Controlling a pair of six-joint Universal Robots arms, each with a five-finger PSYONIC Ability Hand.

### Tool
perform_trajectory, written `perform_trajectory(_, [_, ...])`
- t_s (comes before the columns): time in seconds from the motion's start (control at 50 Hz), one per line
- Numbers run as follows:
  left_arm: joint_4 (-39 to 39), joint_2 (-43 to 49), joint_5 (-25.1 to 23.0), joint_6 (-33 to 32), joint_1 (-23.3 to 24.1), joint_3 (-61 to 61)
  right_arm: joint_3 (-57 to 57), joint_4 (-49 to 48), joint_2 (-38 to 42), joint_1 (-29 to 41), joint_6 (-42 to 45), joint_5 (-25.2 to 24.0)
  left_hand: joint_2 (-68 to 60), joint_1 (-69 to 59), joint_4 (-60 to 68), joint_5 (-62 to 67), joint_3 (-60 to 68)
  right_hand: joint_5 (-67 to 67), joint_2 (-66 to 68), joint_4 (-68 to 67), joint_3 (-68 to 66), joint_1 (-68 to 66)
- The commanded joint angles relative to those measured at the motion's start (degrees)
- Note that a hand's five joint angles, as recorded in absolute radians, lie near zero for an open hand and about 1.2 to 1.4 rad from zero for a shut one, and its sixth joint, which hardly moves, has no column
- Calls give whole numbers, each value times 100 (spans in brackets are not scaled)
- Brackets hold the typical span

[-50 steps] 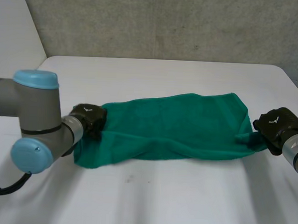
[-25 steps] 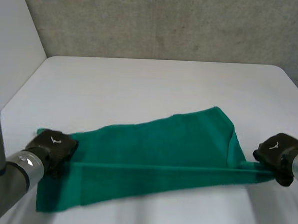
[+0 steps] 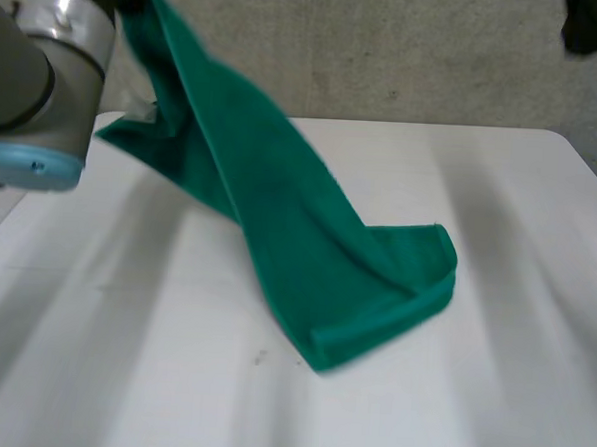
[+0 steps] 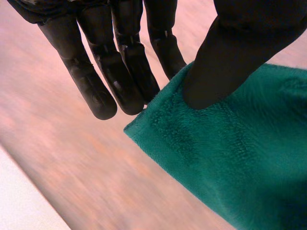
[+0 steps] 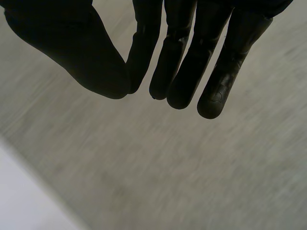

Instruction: Fold the towel.

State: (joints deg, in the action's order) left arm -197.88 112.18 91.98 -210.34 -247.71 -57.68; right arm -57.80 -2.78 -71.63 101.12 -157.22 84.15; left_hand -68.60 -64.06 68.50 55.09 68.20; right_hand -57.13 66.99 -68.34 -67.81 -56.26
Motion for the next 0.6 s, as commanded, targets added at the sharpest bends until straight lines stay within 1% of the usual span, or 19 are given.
perform_trajectory(0.02, [-409,-127,110,186,-14,-717,-732,-118,-369,-4,-221,-83,-1140,-1594,1150,1491,1180,-1287,1301,-1166,-1219,-2374])
perform_trajectory(0.06, [-401,-144,93,169,-31,-1200,-1171,58,-360,40,-133,-110,-1140,-1594,1150,1491,1180,-1287,1301,-1166,-1219,-2374])
perform_trajectory(0.08, [-401,-153,84,169,-40,-1341,-1303,102,-360,66,-107,-110,-1140,-1594,1150,1491,1180,-893,908,-773,-826,-1980])
perform_trajectory(0.1, [-409,-153,84,169,-49,-1473,-1444,154,-360,110,-72,-118,-1140,-1594,1150,1491,1180,-373,387,-252,-305,-1460])
perform_trajectory(0.12, [-409,-144,84,169,-58,-1701,-1723,233,-352,241,-19,-118,-1140,-1594,1150,1491,1180,865,-850,985,932,-222])
perform_trajectory(0.14, [-409,-136,84,169,-58,-1790,-1857,269,-351,312,16,-118,-1140,-1594,1150,1491,1180,1460,-1445,1580,1527,373])
perform_trajectory(0.18, [-409,-135,84,169,-84,-1948,-2112,322,-343,461,78,-127,-1140,-1594,1150,1491,1180,2370,-2355,2490,2437,1283])
perform_trajectory(0.2, [-409,-135,84,160,-110,-2053,-2348,365,-325,592,130,-162,-1140,-1594,1150,1491,1180,3107,-3092,3227,3174,2020])
perform_trajectory(0.24, [-401,-135,84,151,-146,-2116,-2604,392,-325,699,157,-241,-1140,-1594,1150,1491,1180,3684,-3669,3804,3751,2597])
perform_trajectory(0.26, [-401,-135,92,151,-172,-2125,-2727,392,-325,751,157,-311,-1140,-1594,1150,1491,1180,3836,-3822,3957,3904,2749])
perform_trajectory(0.28, [-392,-135,92,151,-224,-2133,-2946,384,-334,865,174,-495,-1140,-1594,1150,1491,1180,3987,-3973,4108,4055,2900])
perform_trajectory(0.34, [-392,-144,84,160,-286,-2125,-3176,357,-334,1102,175,-838,-1140,-1594,1150,1491,1180,4090,-4075,4210,4157,3003])
perform_trajectory(0.36, [-383,-153,92,169,-312,-2125,-3255,348,-325,1260,140,-1048,-1140,-1594,1150,1491,1180,4107,-4092,4227,4174,3020])
perform_trajectory(0.42, [-374,-162,92,169,-313,-2125,-3273,313,-159,1533,96,-1304,-1140,-1594,1150,1491,1180,4224,-4209,4344,4291,3137])
perform_trajectory(0.48, [-348,-206,101,169,-304,-2142,-3186,234,219,1779,95,-1323,-1140,-1594,1150,1491,1180,4426,-4412,4547,4493,3339])
perform_trajectory(0.5, [-339,-232,101,177,-304,-2151,-3029,156,498,1980,95,-1296,-1140,-1594,1150,1491,1180,4476,-4462,4597,4544,3389])
perform_trajectory(0.56, [-339,-320,101,186,-260,-2204,-2677,94,904,2341,78,-1217,-1140,-1594,1150,1491,1180,4527,-4513,4648,4595,3440])
perform_trajectory(0.6, [-339,-373,101,204,-242,-2256,-2299,76,1326,2623,8,-1086,-1140,-1594,1150,1491,1180,4511,-4496,4631,4578,3424])
